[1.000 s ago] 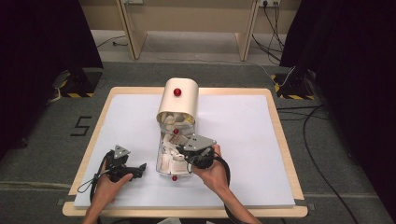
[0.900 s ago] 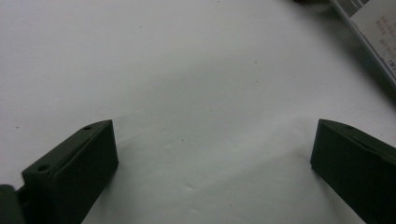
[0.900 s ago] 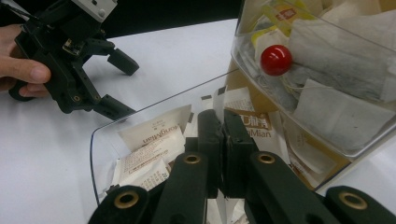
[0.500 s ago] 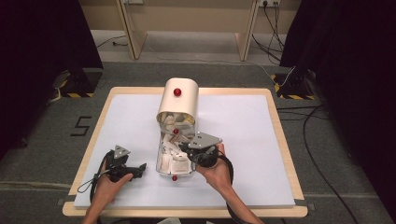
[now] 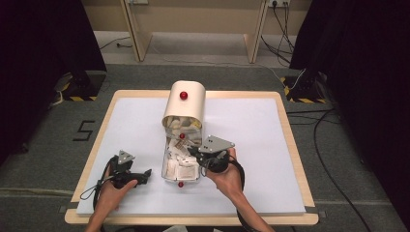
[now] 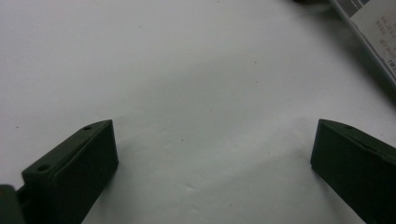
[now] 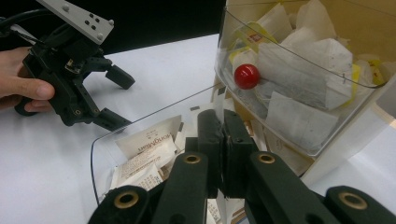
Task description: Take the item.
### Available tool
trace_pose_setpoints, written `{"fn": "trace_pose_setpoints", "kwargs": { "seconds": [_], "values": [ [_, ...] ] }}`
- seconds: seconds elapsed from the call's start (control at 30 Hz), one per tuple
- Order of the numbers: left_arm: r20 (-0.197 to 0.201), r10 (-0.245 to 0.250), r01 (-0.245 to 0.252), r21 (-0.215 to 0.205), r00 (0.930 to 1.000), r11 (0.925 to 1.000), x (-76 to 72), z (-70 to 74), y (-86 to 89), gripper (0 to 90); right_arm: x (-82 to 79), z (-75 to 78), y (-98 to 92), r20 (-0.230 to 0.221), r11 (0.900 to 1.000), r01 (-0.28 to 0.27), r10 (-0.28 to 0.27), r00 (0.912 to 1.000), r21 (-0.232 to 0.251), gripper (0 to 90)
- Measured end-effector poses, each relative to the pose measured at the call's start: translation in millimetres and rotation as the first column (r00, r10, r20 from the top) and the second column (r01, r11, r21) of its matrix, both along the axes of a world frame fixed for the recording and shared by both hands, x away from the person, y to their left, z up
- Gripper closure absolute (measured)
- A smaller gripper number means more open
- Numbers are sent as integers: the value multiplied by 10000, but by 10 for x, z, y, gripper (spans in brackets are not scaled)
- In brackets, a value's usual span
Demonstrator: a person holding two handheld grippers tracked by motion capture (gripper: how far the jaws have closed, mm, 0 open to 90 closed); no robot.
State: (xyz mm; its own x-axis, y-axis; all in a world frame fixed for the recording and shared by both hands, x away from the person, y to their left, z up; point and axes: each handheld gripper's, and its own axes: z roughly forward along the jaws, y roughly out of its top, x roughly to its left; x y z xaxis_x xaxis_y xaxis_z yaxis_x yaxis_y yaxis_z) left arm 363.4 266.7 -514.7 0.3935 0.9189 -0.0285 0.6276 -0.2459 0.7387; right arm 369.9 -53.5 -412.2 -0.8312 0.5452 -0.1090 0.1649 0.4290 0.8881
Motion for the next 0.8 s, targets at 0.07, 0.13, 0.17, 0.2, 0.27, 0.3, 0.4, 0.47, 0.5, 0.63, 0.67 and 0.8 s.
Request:
{"fn": "trace_pose_setpoints", "kwargs": {
  "seconds": [0.07, 0.13, 0.17, 0.2, 0.27, 0.3, 0.4, 0.47, 0.5, 0.63, 0.67, 0.8],
  "values": [
    [5, 6, -6, -4, 10000, 10000, 0, 0, -1, 0, -3, 5, -11, 20, 10000, 9, -9, 10000, -3, 885],
    [2, 1, -1, 0, 10000, 10000, 0, 0, 0, 1, -5, 6, -14, 24, 10000, 12, -12, 10000, -1, 885],
    [2, 1, -1, -4, 10000, 10000, 0, 0, 0, 1, -11, 13, -25, 12, 10000, 29, -29, 10000, 9, 885],
    [2, 1, -1, -4, 10000, 10000, 0, 0, 0, 1, -13, 16, -29, 23, 10000, 42, -42, 10000, 18, 885],
    [2, 1, -1, -11, 10000, 10000, 0, 0, 1, 1, -13, 21, -37, 41, 10000, 41, -41, 10000, 50, 885],
    [0, 0, 0, -17, 10000, 10000, 0, 0, 1, 1, -18, 33, -54, 33, 9999, 77, -77, 10000, 81, 885],
    [1, 0, 0, -11, 10000, 10000, 0, 0, 1, 1, -23, 45, -85, 71, 9999, 126, -127, 9999, 103, 884],
    [1, -1, 1, -12, 10000, 10000, 0, 0, 1, 1, -29, 49, -103, 70, 9998, 167, -168, 9998, 122, 885],
    [1, 1, -1, -16, 10000, 10000, 0, 0, 2, 1, -32, 53, -117, 71, 9997, 183, -184, 9998, 133, 884],
    [-1, -1, 1, -17, 10000, 10000, 0, 0, 2, 1, -36, 72, -173, 86, 9994, 282, -284, 9996, 203, 884],
    [-1, -1, 1, -17, 10000, 10000, 0, 0, 2, 1, -36, 72, -173, 86, 9994, 282, -284, 9996, 203, 884],
    [0, -3, 3, -18, 10000, 10000, 0, 0, 2, 1, -38, 89, -238, 128, 9988, 397, -401, 9991, 273, 885]
  ]
}}
